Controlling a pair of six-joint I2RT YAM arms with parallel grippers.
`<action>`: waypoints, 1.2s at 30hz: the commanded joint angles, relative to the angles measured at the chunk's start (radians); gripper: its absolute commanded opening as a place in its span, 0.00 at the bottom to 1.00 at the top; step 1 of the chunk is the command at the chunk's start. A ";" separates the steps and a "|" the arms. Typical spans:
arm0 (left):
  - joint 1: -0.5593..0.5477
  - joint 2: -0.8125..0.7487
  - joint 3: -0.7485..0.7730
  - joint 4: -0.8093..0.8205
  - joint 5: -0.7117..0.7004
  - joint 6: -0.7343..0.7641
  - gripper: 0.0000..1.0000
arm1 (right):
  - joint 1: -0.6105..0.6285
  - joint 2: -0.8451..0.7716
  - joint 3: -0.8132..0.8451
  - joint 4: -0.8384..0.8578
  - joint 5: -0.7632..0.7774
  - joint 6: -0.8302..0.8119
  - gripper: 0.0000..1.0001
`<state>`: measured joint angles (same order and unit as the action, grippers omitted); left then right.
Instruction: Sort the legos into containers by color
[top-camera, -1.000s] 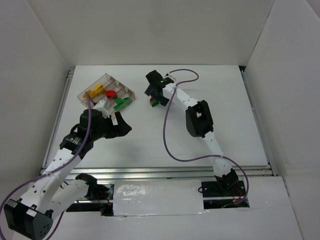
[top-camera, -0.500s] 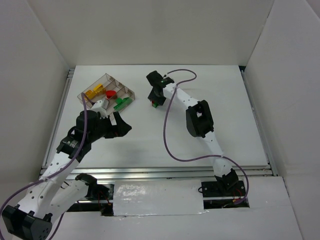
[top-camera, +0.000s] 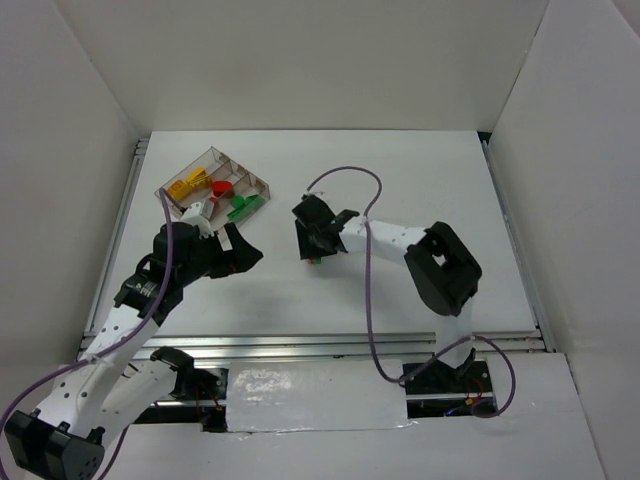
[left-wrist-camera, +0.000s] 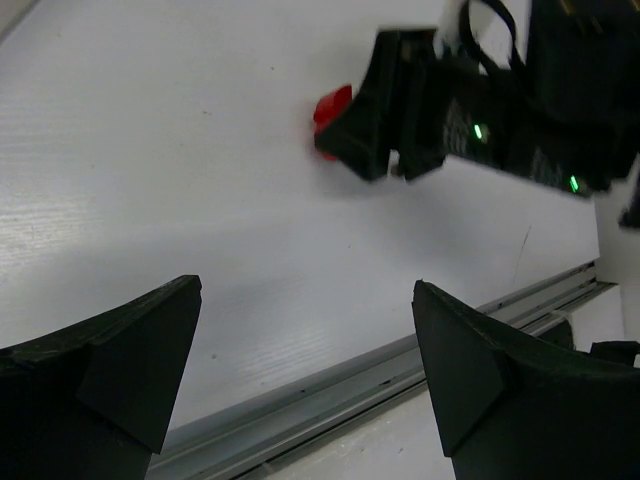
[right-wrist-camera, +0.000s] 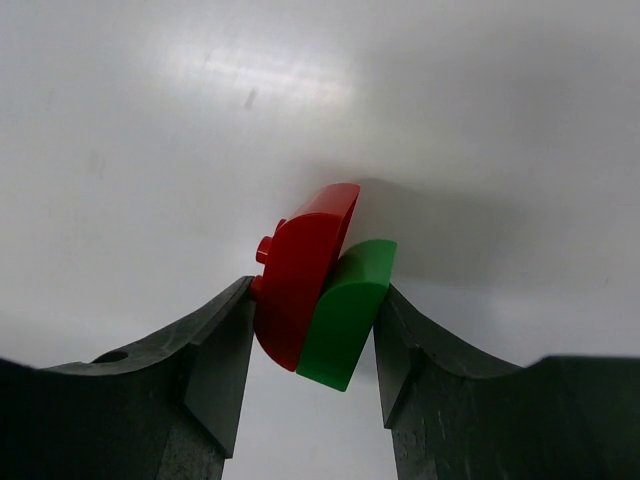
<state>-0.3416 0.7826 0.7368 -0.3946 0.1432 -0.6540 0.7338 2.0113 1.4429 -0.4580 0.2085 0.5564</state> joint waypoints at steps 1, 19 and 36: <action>0.009 0.000 -0.016 0.043 0.031 -0.093 1.00 | 0.109 -0.259 -0.200 0.252 -0.070 -0.237 0.00; -0.040 -0.040 -0.128 0.362 0.343 -0.447 0.93 | 0.277 -0.842 -0.585 0.542 -0.327 -0.320 0.00; -0.200 0.089 -0.077 0.467 0.332 -0.409 0.45 | 0.308 -0.813 -0.504 0.489 -0.287 -0.306 0.00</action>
<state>-0.5236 0.8490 0.6167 0.0204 0.4648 -1.0744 1.0317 1.1923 0.8864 -0.0010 -0.0849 0.2493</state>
